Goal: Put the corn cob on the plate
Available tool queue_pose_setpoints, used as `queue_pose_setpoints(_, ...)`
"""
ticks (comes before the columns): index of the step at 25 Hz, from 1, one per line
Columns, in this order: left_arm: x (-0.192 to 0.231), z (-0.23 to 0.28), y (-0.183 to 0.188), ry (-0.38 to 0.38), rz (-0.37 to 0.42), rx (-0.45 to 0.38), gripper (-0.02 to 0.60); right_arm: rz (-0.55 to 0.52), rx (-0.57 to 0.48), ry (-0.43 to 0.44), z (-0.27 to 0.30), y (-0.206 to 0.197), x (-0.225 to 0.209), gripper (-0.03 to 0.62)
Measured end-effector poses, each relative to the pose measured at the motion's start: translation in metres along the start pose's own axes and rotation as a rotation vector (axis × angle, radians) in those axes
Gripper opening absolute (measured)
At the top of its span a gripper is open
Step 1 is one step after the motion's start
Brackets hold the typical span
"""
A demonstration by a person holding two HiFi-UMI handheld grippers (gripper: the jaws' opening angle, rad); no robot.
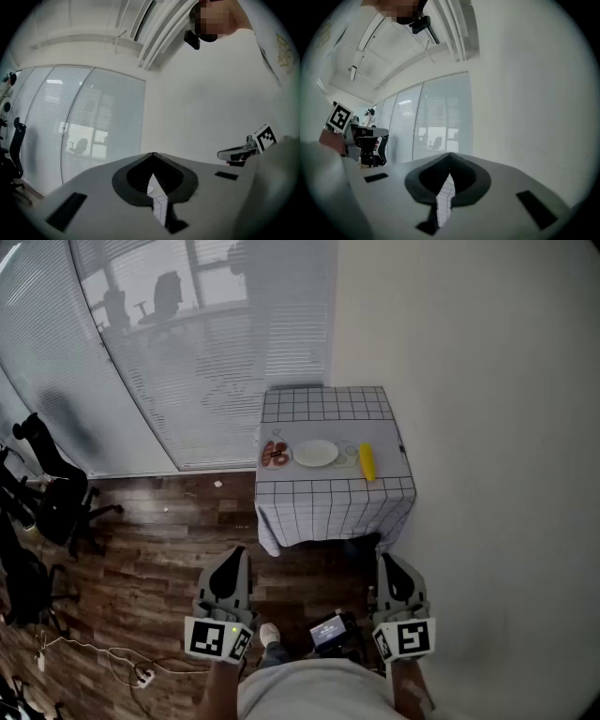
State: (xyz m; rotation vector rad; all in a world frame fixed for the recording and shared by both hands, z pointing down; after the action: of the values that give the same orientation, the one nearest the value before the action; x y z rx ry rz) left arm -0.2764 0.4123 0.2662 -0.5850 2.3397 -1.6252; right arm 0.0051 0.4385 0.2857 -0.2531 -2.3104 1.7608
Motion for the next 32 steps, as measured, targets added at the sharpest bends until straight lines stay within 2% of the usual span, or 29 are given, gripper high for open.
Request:
queue_pose_setpoints(10, -0.015, 0.001, 0.003, -0.007, 0.009, -0.001, 0.008, 0.020, -0.005, -0.006, -0.007, 0.002, -0.012, 0.006)
queue_pose_setpoints(15, -0.020, 0.000, 0.001, 0.020, 0.018, 0.015, 0.008, 0.048, 0.012, -0.004, -0.012, -0.003, -0.020, 0.008)
queue_pose_setpoints(16, -0.020, 0.000, 0.001, 0.029, -0.001, 0.015, 0.008, 0.049, 0.017, -0.003, -0.013, -0.004, -0.022, 0.008)
queue_pose_setpoints(19, -0.020, 0.000, 0.005, 0.080, -0.160, -0.025, 0.008, 0.051, 0.032, 0.001, -0.017, -0.008, -0.030, 0.008)
queue_pose_setpoints(20, -0.020, 0.001, 0.008, 0.096, -0.187, -0.038, 0.008, 0.052, 0.037, 0.004, -0.019, -0.009, -0.033, 0.008)
queue_pose_setpoints(24, -0.029, 0.009, 0.013, 0.103, -0.091, -0.024, 0.008, 0.055, 0.057, 0.008, -0.021, -0.016, -0.046, 0.008)
queue_pose_setpoints(29, -0.038, 0.018, 0.004, 0.082, -0.041, 0.007, 0.008, 0.073, 0.062, 0.008, -0.022, -0.025, -0.055, 0.008)
queue_pose_setpoints(32, -0.037, 0.028, -0.004, 0.076, -0.033, 0.010, 0.008, 0.082, 0.062, 0.041, -0.012, -0.032, -0.059, 0.008)
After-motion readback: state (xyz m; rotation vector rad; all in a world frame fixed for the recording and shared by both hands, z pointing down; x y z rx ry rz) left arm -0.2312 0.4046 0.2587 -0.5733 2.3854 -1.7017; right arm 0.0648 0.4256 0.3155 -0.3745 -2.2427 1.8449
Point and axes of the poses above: the fingertips, and each gripper's own axes: z forward along the fingers, x to its left, y out of its top, the point moved 5 cm from there along -z, backward along the fingers, and after that the axes turned 15 degrees about -x, right-handed, at the moved point
